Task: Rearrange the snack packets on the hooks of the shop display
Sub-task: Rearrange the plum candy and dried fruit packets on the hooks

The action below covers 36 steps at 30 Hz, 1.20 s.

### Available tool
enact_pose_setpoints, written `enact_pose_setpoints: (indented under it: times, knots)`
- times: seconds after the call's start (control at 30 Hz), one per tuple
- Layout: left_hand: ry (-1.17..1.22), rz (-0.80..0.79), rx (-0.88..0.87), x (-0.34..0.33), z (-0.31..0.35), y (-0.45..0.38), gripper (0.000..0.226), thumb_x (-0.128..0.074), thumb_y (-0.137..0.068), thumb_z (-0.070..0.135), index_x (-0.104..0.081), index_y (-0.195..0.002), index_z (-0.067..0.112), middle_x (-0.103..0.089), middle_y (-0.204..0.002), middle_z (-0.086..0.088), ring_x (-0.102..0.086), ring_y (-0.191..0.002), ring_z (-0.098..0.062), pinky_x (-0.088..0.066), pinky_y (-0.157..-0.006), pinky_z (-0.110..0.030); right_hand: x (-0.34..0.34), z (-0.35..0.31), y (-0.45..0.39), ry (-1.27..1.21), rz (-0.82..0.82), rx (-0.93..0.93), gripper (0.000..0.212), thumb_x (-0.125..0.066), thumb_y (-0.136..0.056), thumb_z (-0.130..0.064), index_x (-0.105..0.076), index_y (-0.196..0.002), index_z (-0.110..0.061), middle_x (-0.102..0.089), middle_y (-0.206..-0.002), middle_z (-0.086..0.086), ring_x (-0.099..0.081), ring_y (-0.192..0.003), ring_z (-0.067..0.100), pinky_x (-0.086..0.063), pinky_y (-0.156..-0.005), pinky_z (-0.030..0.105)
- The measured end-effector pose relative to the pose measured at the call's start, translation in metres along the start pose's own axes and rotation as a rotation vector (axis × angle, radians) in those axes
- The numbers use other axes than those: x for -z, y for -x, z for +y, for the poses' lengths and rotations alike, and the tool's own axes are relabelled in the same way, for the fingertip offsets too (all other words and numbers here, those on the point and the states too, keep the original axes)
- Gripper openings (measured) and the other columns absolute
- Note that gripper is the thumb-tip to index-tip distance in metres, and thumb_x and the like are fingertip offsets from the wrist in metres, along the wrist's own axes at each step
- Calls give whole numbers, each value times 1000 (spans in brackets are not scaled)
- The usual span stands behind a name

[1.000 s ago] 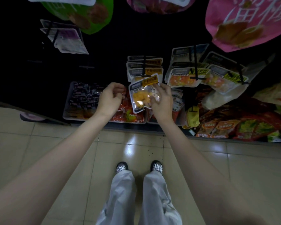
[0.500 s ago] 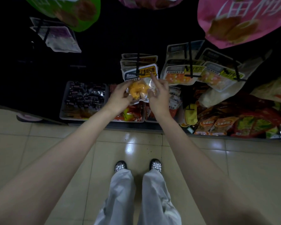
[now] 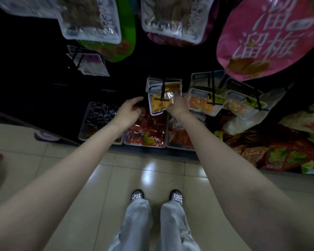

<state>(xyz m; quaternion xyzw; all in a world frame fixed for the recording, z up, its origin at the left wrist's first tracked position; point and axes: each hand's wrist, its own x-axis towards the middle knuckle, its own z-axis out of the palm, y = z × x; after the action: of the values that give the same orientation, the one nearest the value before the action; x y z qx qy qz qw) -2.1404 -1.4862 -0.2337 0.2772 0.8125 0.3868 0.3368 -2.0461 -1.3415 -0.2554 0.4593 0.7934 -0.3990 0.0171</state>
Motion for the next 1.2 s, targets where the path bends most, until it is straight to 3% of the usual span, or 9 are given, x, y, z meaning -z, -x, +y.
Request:
enact_pose_setpoints:
  times: [0.07,0.13,0.33,0.43,0.67,0.8,0.9,1.1,1.2]
  knots:
    - [14,27,-10,5,9,5,48,-42,-93,1,-42,-138,19,-46,-137,-16,-50,-69,-4,-37,-52,-6,9,-2,14,-5,-68,-47,67,-50,-94,-9,-14,-149,-18,5,-156,17,-11,-143,33,-29,-107,30]
    - [-3,51,-49,8,21,10,46,-42,-94,3,-42,-138,18,-44,-139,-11,-55,-94,-10,-41,-68,-8,19,0,33,-52,-40,-47,65,-45,-94,-1,-14,-149,-19,2,-156,15,-4,-144,29,-23,-110,30]
    - [-58,161,-261,18,71,40,43,-43,-94,3,-44,-135,14,-43,-139,-7,-50,-120,-20,-39,-88,-21,68,-3,92,-101,101,162,70,-47,-94,-2,-10,-149,-22,-14,-155,5,-32,-135,23,-40,-93,24]
    - [-63,210,-324,30,93,46,43,-44,-94,5,-44,-135,17,-41,-140,-4,-49,-121,-18,-40,-89,-23,100,-26,107,-140,165,295,63,-49,-95,-10,-17,-148,-23,-28,-150,3,-57,-98,11,-42,-69,13]
    - [-24,232,-431,58,134,53,42,-44,-95,8,-43,-136,19,-47,-137,-2,-51,-120,-17,-45,-90,-28,157,-102,103,-417,386,418,57,-60,-91,-23,-32,-140,-14,-45,-137,4,-46,-124,19,-43,-97,31]
    - [-7,266,-497,72,139,68,38,-42,-96,7,-47,-131,20,-57,-124,3,-63,-91,-5,-54,-79,-32,162,-123,96,-539,355,359,54,-59,-91,-19,-32,-138,-13,-54,-119,2,-52,-113,19,-42,-82,26]
    - [7,466,-568,86,137,74,34,-43,-94,5,-51,-126,16,-58,-120,3,-60,-97,-4,-49,-77,-20,160,-128,96,-487,497,379,39,-59,-91,-13,-45,-127,-12,-56,-96,-1,-59,-100,22,-44,-71,23]
    - [92,691,-463,120,128,71,39,-49,-92,5,-44,-130,8,-45,-131,-12,-45,-119,-23,-38,-92,-22,175,-130,139,-213,492,667,10,-54,-91,-6,-61,-96,-13,-61,-87,-2,-54,-77,9,-35,-58,6]
    - [169,662,-243,146,136,56,52,-49,-96,15,-27,-144,13,-30,-148,-8,-32,-134,-23,-30,-109,-36,182,-138,156,-118,397,774,8,-55,-92,-10,-62,-95,-11,-63,-84,1,-53,-73,6,-36,-61,16]
